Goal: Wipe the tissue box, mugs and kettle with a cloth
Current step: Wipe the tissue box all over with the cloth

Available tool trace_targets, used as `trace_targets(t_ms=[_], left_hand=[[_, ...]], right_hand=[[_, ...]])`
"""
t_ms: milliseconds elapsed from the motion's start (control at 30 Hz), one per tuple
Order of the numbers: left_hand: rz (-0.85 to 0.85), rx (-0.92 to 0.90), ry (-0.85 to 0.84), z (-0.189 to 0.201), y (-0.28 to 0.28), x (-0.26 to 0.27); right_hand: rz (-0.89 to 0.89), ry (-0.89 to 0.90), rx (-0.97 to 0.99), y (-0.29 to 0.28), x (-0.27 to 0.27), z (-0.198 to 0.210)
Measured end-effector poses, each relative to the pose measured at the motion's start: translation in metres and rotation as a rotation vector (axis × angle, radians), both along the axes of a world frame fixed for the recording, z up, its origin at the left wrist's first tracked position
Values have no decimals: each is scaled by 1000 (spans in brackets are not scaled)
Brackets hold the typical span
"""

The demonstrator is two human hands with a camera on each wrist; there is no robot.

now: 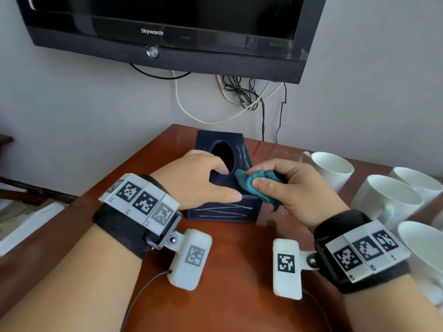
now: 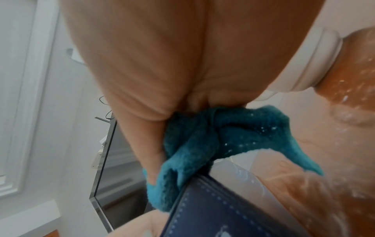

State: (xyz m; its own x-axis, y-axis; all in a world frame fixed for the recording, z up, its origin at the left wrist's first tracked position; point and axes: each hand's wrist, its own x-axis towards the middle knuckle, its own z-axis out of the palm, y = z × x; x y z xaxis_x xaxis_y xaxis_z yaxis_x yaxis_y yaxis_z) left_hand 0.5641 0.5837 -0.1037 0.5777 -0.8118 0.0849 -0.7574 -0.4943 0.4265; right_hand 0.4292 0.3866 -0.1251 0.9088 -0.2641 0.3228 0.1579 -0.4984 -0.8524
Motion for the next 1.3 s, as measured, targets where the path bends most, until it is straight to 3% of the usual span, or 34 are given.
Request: trace_targets(t_ms=[367,600,800,1033,1200,1300], left_hand=[[-171,15,183,8,10,2],[-68,-17,103,1,-1,-8],[1,-40,155,0,0,-6],[19,-23,209,1,1,-7],[8,-20,193,1,-1,-6],[19,12,170,1,-2,-6]], right_hand=[[-228,-14,-197,-11,9,-11],[-92,38,-241,-3,6,-3],[108,100,-223,7,-4,6],[-245,62,-374,-2,8,0],[33,139,-378,14,-2,14],[46,147,-382,18,-1,15]])
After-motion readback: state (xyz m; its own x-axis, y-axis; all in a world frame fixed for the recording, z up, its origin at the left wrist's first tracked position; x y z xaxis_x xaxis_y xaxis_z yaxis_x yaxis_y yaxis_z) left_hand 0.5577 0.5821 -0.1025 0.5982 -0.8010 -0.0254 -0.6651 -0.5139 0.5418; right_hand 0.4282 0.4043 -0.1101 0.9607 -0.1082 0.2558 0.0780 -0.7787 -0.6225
